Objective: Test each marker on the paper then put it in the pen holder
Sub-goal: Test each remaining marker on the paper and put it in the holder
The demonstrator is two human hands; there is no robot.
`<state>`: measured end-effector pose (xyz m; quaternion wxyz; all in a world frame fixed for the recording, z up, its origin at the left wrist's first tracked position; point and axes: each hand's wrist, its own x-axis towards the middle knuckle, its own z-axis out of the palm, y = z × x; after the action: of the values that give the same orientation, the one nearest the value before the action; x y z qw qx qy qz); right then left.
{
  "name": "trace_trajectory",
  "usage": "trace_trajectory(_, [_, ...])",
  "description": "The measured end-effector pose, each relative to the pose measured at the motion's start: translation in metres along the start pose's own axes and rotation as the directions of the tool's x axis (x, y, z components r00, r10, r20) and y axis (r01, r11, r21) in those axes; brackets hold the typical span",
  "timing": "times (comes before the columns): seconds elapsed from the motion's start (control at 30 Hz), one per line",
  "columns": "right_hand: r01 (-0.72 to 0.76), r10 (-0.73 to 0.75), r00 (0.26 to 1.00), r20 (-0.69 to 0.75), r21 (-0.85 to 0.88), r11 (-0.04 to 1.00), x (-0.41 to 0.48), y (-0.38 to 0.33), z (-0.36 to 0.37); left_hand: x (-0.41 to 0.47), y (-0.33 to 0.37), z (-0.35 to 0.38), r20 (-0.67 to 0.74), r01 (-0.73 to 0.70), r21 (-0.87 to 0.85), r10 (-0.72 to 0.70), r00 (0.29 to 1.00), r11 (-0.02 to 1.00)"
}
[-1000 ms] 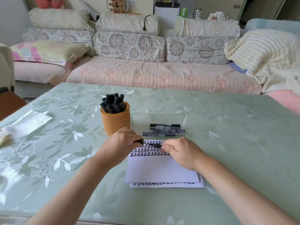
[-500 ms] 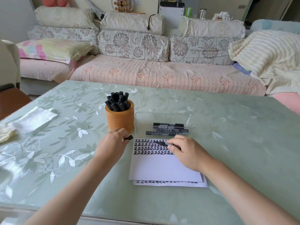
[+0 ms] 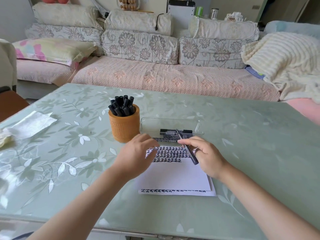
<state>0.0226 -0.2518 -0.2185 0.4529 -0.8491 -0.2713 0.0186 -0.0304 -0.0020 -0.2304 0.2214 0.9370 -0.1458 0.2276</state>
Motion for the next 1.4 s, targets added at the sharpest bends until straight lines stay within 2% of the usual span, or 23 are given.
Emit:
trace_trajectory(0.17, [-0.030,0.037,0.997,-0.064,0.115,0.993,-0.007,0.003,-0.002,-0.006,0.022,0.015,0.185,-0.125,-0.056,0.133,0.974,0.991])
trace_trajectory(0.27, [-0.033,0.053,0.995,-0.080,0.223,0.974,-0.013,0.000,-0.003,-0.009,0.030,0.023,0.187,-0.169,-0.039,0.173,0.967,0.985])
trace_trajectory(0.43, [-0.177,0.219,0.974,-0.058,0.409,0.895,-0.015,0.007,0.004,-0.012,0.040,0.028,0.194,-0.201,-0.031,0.203,0.960,0.979])
trace_trajectory(0.6, [-0.228,0.281,0.953,-0.117,0.337,0.913,-0.010,0.017,0.011,-0.014,0.041,0.033,0.216,-0.207,-0.015,0.206,0.955,0.978])
trace_trajectory(0.73, [-0.207,0.241,0.962,-0.132,0.230,0.951,-0.008,0.023,0.012,-0.015,0.041,0.034,0.218,-0.193,-0.003,0.189,0.958,0.981])
trace_trajectory(1.1, [-0.130,0.150,0.981,-0.124,0.155,0.979,-0.010,0.026,0.014,-0.015,0.041,0.034,0.252,-0.159,-0.009,0.156,0.955,0.987])
trace_trajectory(1.4, [-0.123,0.141,0.981,-0.130,0.143,0.982,-0.011,0.028,0.013,-0.015,0.041,0.035,0.257,-0.132,-0.006,0.129,0.958,0.991])
